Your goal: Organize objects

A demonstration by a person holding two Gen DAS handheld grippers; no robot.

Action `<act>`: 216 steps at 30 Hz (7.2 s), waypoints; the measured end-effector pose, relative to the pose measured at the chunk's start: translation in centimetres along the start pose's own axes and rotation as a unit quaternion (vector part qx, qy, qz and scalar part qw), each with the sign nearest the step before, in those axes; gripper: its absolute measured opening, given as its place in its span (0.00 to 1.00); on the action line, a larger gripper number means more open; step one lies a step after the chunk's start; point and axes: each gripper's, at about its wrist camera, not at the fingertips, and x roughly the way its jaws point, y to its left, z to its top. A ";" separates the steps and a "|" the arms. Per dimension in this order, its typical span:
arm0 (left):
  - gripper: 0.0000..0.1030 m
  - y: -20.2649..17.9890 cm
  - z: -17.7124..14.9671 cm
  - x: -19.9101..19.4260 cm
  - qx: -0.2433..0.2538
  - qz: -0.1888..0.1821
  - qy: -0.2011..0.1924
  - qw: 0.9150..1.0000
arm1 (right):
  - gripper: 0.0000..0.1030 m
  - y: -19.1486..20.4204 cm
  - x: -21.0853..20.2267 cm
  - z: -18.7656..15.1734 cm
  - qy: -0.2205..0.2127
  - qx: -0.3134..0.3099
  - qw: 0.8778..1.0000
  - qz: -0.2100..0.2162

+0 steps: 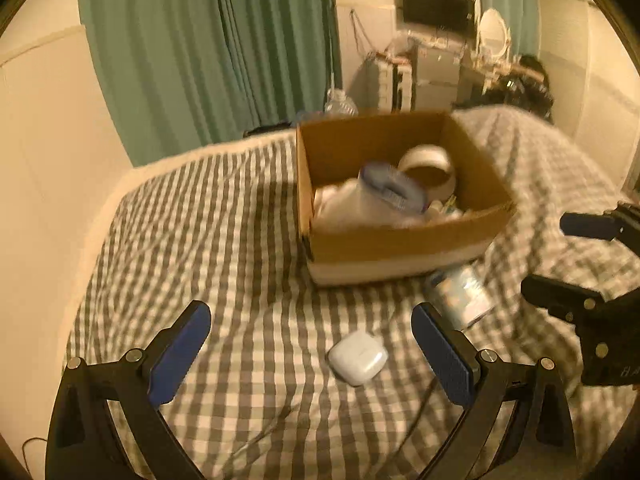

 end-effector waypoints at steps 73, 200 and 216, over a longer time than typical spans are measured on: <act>0.58 -3.8 -5.3 0.6 -0.011 -0.066 0.078 0.995 | 0.47 -0.1 -0.6 -5.6 0.014 0.037 0.999 -0.004; 1.00 -3.0 4.5 -16.1 0.009 0.063 -0.253 0.965 | 0.98 -3.2 -15.0 0.3 -0.217 0.103 0.965 -0.101; 1.00 -1.6 0.1 -10.8 -0.064 0.047 -0.202 0.976 | 0.98 -3.0 -10.5 -3.1 -0.213 0.098 0.963 -0.136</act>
